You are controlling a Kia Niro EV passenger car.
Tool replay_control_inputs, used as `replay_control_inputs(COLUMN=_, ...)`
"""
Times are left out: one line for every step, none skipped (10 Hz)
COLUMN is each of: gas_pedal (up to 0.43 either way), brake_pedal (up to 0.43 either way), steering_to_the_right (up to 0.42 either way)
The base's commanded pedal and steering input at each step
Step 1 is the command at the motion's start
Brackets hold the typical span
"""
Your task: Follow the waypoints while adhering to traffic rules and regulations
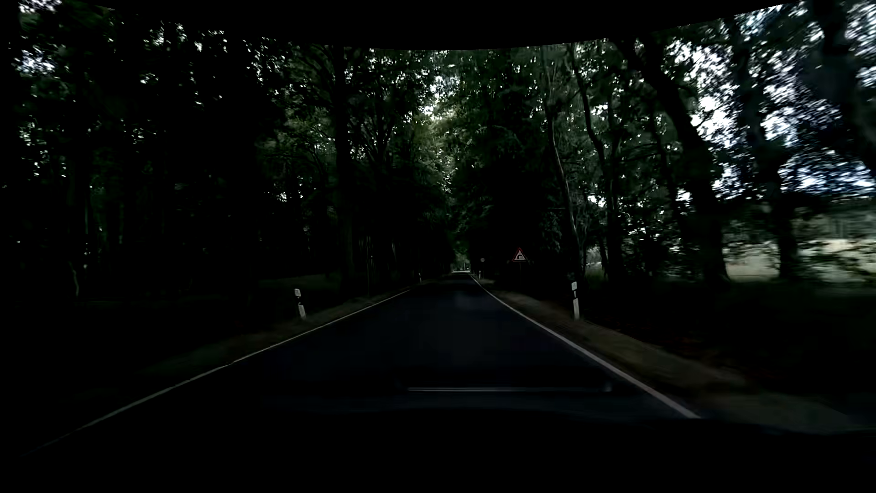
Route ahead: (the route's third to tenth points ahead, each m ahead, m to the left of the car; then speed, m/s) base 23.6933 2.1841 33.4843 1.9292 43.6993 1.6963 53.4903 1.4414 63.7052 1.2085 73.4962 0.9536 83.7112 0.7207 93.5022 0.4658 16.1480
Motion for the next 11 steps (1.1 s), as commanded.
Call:
replay_control_inputs(gas_pedal=0.000, brake_pedal=0.000, steering_to_the_right=-0.001)
replay_control_inputs(gas_pedal=0.000, brake_pedal=0.000, steering_to_the_right=-0.003)
replay_control_inputs(gas_pedal=0.000, brake_pedal=0.000, steering_to_the_right=-0.004)
replay_control_inputs(gas_pedal=0.000, brake_pedal=0.000, steering_to_the_right=-0.004)
replay_control_inputs(gas_pedal=0.000, brake_pedal=0.000, steering_to_the_right=-0.004)
replay_control_inputs(gas_pedal=0.000, brake_pedal=0.000, steering_to_the_right=-0.003)
replay_control_inputs(gas_pedal=0.000, brake_pedal=0.000, steering_to_the_right=-0.003)
replay_control_inputs(gas_pedal=0.000, brake_pedal=0.000, steering_to_the_right=-0.003)
replay_control_inputs(gas_pedal=0.000, brake_pedal=0.000, steering_to_the_right=-0.003)
replay_control_inputs(gas_pedal=0.000, brake_pedal=0.006, steering_to_the_right=-0.002)
replay_control_inputs(gas_pedal=0.000, brake_pedal=0.006, steering_to_the_right=0.000)
